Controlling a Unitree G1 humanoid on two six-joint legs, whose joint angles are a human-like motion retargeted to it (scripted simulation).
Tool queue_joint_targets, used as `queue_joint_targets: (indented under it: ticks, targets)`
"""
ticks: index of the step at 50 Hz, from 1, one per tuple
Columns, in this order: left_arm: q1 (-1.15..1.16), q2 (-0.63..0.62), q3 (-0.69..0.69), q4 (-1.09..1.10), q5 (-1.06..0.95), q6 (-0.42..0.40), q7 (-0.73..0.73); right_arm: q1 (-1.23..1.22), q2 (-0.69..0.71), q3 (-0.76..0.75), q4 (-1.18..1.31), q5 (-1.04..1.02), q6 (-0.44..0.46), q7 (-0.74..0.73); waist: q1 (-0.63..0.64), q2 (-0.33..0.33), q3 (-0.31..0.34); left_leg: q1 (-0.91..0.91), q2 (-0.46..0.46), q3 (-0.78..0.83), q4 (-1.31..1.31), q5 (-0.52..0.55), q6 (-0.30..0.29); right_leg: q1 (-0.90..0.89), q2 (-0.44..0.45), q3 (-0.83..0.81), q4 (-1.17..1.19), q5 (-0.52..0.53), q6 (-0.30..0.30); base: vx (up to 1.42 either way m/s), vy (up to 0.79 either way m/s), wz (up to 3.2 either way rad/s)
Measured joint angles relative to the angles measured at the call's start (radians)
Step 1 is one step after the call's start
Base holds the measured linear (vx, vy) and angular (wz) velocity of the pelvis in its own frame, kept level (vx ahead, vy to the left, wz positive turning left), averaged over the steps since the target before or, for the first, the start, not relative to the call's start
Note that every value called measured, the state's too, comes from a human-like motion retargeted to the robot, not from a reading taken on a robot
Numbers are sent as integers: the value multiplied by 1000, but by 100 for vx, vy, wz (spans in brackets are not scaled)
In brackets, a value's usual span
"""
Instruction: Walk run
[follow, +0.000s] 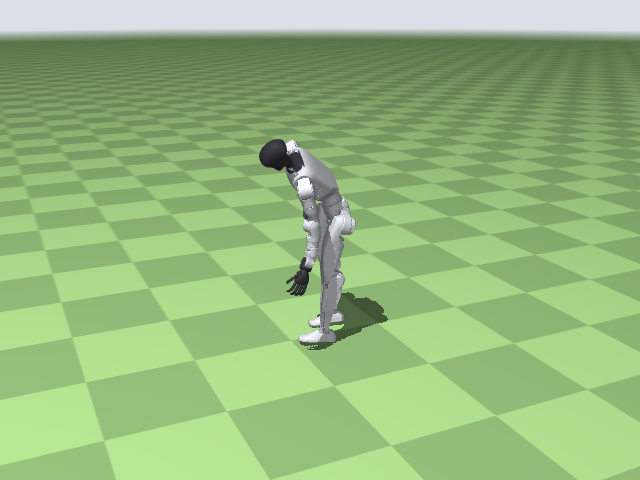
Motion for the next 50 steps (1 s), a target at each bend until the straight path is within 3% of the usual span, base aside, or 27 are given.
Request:
queue_joint_targets:
  ticks: [8, 17, 28, 33, 40, 50]
  targets:
    - [7, 33, 7, 29, -61, -93, -100, -62, 47, 77, -94, 134, -11, 20, -28, -17, 36, -17, -16, 13, -11, -5, 31, -32, -27, 26, 5, 38, 46, 0, 13, -11]
    - [-27, 43, 14, 43, -86, -132, -170, -67, 62, 146, -179, 201, -13, 61, -20, -38, 61, -42, -35, 15, -16, -13, 54, -65, -58, 3, 6, 64, 79, 4, 7, -6]
    - [-11, 67, -21, 94, 14, -83, -108, -69, 52, 156, -177, 190, -6, 67, -42, -38, 57, -51, -41, 34, -18, -11, 70, -72, -68, 18, 18, 97, 145, 3, 7, 2]
    - [0, 64, -22, 95, -37, -53, -157, -69, 54, 159, -176, 192, -11, 67, -49, -38, 45, -54, -25, 61, -11, -21, 42, -51, -59, 7, 43, 97, 158, 0, 3, -10]
    - [18, 50, -8, 99, -64, -29, -206, -68, 56, 163, -176, 185, -12, 64, -25, -21, 27, -70, 32, 170, 13, -52, -64, 20, -50, -47, 59, 71, 128, 0, 5, -30]
    - [167, -54, -18, 44, -22, -24, -211, -43, 18, 132, -157, 113, 13, 34, 37, 41, -54, -73, 57, 251, 25, -63, -57, 116, -77, -125, 119, 107, 103, 0, 9, -49]
